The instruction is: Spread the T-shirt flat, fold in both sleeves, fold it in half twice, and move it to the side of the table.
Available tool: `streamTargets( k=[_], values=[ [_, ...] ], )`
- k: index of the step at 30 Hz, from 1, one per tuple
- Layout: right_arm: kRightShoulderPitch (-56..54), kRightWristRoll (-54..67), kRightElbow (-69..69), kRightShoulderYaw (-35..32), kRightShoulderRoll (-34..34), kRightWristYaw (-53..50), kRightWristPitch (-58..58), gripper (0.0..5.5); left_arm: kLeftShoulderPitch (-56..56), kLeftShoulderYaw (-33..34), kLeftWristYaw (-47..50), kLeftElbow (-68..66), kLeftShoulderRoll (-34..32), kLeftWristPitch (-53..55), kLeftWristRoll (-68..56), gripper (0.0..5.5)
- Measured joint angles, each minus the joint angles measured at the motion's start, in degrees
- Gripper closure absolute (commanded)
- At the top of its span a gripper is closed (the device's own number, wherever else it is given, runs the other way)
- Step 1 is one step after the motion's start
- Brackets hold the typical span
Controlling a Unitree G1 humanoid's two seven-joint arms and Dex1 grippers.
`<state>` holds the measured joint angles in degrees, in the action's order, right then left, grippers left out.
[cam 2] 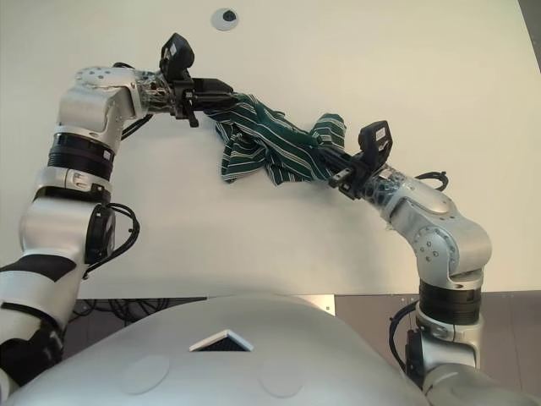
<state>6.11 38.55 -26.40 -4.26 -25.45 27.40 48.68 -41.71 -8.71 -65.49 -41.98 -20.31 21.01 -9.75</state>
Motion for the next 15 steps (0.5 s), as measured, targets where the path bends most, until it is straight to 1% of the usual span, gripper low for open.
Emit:
streamTargets(
  k=[4, 10, 15],
  values=[
    [0.5, -0.3, 0.0, 0.2, 0.0, 0.0, -0.7, 5.5, -2.0, 0.7, 0.4, -0.8, 1.2, 0.8, -0.5, 3.55],
    [0.5, -0.4, 0.1, 0.6, 0.1, 0.0, -0.8, 5.5, -2.5, -1.8, -1.1, -3.3, 2.3, 0.4, 1.9, 4.32],
    [0.4, -0.4, 0.2, 1.1, 0.1, 0.0, -0.9, 5.5, -2.5, -2.4, -2.2, -3.7, 2.2, 0.5, 2.4, 5.04]
  ],
)
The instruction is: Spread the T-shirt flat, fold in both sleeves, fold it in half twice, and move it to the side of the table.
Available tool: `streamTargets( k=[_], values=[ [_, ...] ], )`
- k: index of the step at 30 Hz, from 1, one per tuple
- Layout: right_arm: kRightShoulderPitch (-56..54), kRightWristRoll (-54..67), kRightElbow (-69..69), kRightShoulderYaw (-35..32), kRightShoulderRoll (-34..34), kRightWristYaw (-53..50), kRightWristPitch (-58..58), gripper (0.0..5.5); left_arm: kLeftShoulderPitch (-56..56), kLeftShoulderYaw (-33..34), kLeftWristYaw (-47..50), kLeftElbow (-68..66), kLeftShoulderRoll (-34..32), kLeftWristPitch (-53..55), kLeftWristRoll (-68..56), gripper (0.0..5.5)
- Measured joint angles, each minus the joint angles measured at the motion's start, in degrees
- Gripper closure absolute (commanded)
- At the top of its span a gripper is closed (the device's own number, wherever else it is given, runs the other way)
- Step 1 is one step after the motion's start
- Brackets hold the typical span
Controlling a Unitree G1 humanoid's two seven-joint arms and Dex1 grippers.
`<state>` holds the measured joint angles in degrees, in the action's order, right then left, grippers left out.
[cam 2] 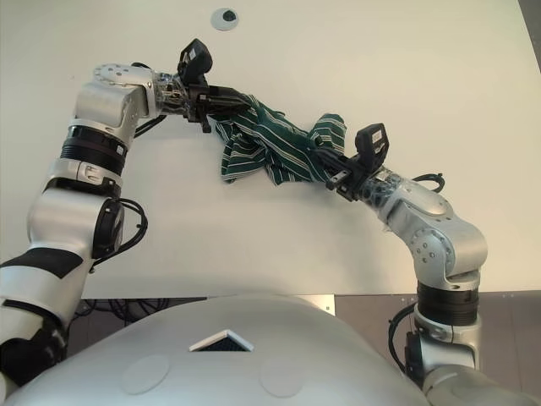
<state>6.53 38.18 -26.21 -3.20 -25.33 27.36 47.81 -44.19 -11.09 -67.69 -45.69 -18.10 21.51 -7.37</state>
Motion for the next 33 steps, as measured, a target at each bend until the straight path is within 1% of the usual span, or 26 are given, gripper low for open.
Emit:
streamTargets(
  k=[3, 9, 11, 18, 20, 23, 26, 29, 33],
  values=[
    [0.0, 0.0, 0.1, 0.2, 0.0, 0.0, -0.1, 5.5, 0.0, 0.0, -0.5, -0.5, -0.1, 0.2, 0.1, 5.47],
    [-0.2, 0.0, 0.1, 0.5, 0.0, 0.0, -0.4, 5.5, 0.2, 0.1, -1.9, 0.5, -0.4, 2.0, -0.2, 5.47],
    [-1.5, 0.4, 0.1, 0.0, 0.0, 0.1, -0.3, 5.5, 0.7, 0.5, -3.2, 3.8, -2.1, 3.0, -0.7, 5.47],
    [-14.5, 2.5, 2.3, -2.4, -0.8, 2.8, 0.1, 5.5, 2.4, 3.8, -4.9, 18.4, -8.8, 10.5, -5.2, 5.47],
    [-19.3, 2.0, 5.0, -2.4, -2.6, 3.9, -0.1, 5.5, 2.3, 4.7, -4.6, 20.8, -9.7, 12.2, -6.4, 5.47],
    [-25.9, 0.2, 10.2, -1.9, -2.7, 6.1, -1.6, 5.5, 0.6, 6.4, -2.7, 21.5, -10.7, 12.6, -7.0, 5.47],
    [-35.9, -3.0, 17.7, -0.5, -2.8, 9.3, -5.8, 5.5, -5.3, 8.1, -1.0, 18.3, -11.5, 10.7, -7.3, 5.47],
    [-44.5, -7.9, 27.3, 2.1, -2.7, 13.1, -11.2, 5.5, -10.9, 8.3, -0.2, 10.1, -12.2, 6.2, -5.5, 5.47],
    [-56.8, -14.3, 44.6, 4.6, -2.2, 17.1, -20.0, 5.5, -21.4, 7.3, 0.4, -3.8, -12.6, -2.4, -1.4, 5.47]
  ],
)
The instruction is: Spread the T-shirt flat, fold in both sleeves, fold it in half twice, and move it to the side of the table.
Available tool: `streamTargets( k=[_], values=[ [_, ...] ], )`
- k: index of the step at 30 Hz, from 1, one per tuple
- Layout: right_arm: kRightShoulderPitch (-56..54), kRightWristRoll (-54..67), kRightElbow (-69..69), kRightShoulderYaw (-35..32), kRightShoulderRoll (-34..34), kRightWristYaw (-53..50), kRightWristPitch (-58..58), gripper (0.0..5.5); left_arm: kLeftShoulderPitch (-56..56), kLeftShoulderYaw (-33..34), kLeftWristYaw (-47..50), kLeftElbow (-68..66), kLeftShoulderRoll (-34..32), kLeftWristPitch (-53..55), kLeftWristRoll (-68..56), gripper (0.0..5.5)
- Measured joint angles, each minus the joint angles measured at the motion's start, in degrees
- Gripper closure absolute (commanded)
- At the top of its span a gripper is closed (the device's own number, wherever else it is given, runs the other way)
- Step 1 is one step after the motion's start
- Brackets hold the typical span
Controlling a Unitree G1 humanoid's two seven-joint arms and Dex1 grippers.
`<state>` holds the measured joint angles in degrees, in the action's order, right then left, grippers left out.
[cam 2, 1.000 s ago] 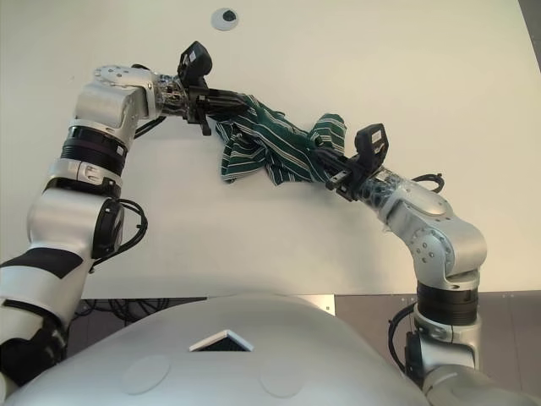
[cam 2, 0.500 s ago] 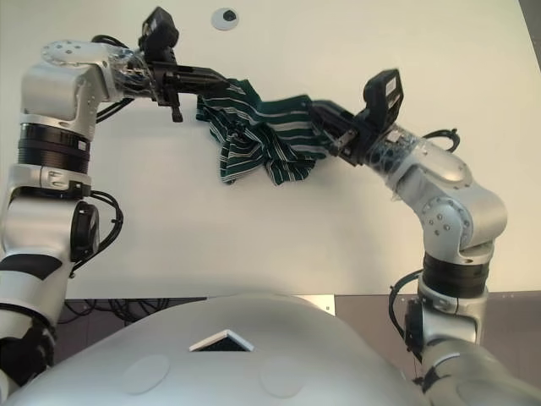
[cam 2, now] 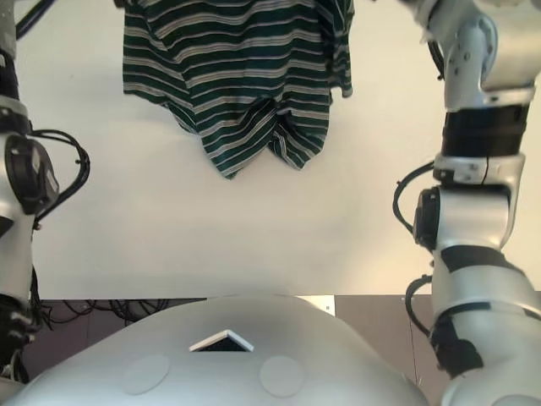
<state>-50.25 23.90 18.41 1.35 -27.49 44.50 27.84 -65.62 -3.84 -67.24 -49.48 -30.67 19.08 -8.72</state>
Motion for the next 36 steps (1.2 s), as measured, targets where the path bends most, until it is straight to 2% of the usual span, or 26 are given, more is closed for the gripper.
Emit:
streamTargets(
  k=[4, 9, 17, 21, 26, 30, 34, 36],
  values=[
    [-12.1, -6.7, 23.1, 1.3, 0.8, 2.9, -11.4, 5.5, -8.5, -1.5, 3.2, -14.2, 0.2, -8.8, 5.6, 5.47],
    [-25.5, -13.8, 46.1, 1.9, 5.0, 0.8, -23.8, 5.5, -15.3, -3.4, 12.6, -24.5, 2.1, -15.3, 12.7, 5.47],
    [-33.9, -17.2, 55.4, -3.1, 6.8, -8.4, -34.4, 5.5, -23.9, -2.7, 26.8, -27.2, 5.8, -20.3, 18.0, 5.47],
    [-38.4, -19.2, 56.4, -4.4, 6.7, -13.4, -37.9, 5.5, -28.3, -3.6, 34.0, -27.9, 5.5, -23.1, 22.2, 5.47],
    [-41.0, -20.1, 56.4, -5.8, 6.6, -14.4, -41.6, 5.5, -31.6, -4.5, 37.0, -28.0, 3.9, -26.9, 26.0, 5.47],
    [-41.0, -21.2, 56.3, -5.8, 6.6, -12.2, -42.7, 5.5, -31.6, -5.2, 35.8, -28.0, 3.9, -29.4, 27.4, 5.47],
    [-36.8, -19.6, 51.5, -5.9, 6.4, -0.4, -41.4, 5.5, -27.0, -5.4, 21.9, -25.2, 4.0, -32.7, 25.8, 5.47],
    [-27.5, -16.7, 41.6, -5.6, 6.3, 9.2, -35.5, 5.5, -19.6, -5.3, 10.0, -20.7, 3.8, -33.0, 23.1, 5.47]
  ],
)
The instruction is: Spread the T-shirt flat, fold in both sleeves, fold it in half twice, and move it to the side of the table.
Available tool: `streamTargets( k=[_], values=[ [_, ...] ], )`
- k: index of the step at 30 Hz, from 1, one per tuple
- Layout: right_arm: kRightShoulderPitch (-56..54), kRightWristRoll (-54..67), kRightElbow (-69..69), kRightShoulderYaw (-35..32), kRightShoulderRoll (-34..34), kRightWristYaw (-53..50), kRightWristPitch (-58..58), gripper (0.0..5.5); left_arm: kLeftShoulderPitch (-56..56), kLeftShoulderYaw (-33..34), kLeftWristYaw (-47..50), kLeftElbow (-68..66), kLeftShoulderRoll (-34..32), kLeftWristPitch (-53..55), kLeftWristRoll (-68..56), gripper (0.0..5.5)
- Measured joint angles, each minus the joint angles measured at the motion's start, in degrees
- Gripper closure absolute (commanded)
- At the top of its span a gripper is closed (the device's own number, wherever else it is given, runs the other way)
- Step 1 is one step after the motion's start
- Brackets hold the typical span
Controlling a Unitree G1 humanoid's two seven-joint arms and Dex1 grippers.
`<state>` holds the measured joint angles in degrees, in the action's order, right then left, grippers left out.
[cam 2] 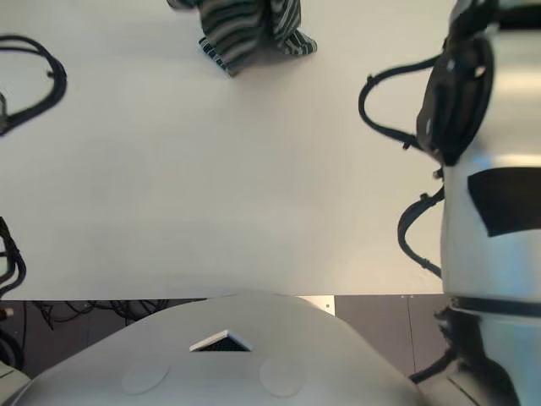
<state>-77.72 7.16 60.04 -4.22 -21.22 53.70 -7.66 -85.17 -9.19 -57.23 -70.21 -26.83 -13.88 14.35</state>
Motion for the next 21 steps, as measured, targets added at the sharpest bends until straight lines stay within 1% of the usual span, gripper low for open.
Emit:
streamTargets(
  k=[2, 5, 9, 10, 12, 15, 17, 19, 21],
  values=[
    [8.5, 2.5, -10.9, 0.2, -0.1, 3.5, 7.8, 5.5, 6.5, 0.0, -7.0, 6.5, -0.5, 3.4, -2.7, 5.47],
    [19.3, 6.5, -26.3, 0.0, -0.5, 5.6, 19.1, 5.5, 14.7, 0.4, -13.9, 19.6, -2.0, 11.7, -7.0, 5.47],
    [32.0, 13.0, -42.7, -0.4, -4.8, 7.4, 32.9, 5.5, 24.7, 0.6, -19.6, 37.7, -4.8, 25.1, -13.7, 5.47],
    [36.3, 15.5, -48.2, -0.4, -6.5, 7.7, 37.5, 5.5, 28.2, 0.6, -21.0, 44.1, -5.8, 30.3, -16.5, 5.47],
    [42.9, 20.6, -56.5, -0.8, -9.1, 8.6, 45.1, 5.5, 34.4, 0.7, -23.0, 55.2, -7.8, 39.4, -22.1, 5.47],
    [49.8, 27.9, -65.5, -2.3, -11.4, 8.5, 53.8, 5.5, 42.5, 1.5, -23.8, 68.8, -10.6, 51.0, -30.3, 5.47],
    [53.7, 35.4, -72.3, -3.4, -12.4, 8.4, 60.0, 5.5, 47.3, 2.7, -23.7, 78.6, -12.1, 60.1, -37.2, 5.47],
    [57.2, 45.7, -80.8, -5.7, -15.6, 7.8, 66.8, 5.5, 51.2, 4.5, -23.2, 89.8, -14.3, 70.3, -45.8, 5.47],
    [60.1, 54.6, -88.4, -8.4, -18.9, 6.3, 71.4, 5.5, 53.9, 6.3, -22.7, 98.7, -17.0, 77.3, -52.5, 5.47]
  ],
)
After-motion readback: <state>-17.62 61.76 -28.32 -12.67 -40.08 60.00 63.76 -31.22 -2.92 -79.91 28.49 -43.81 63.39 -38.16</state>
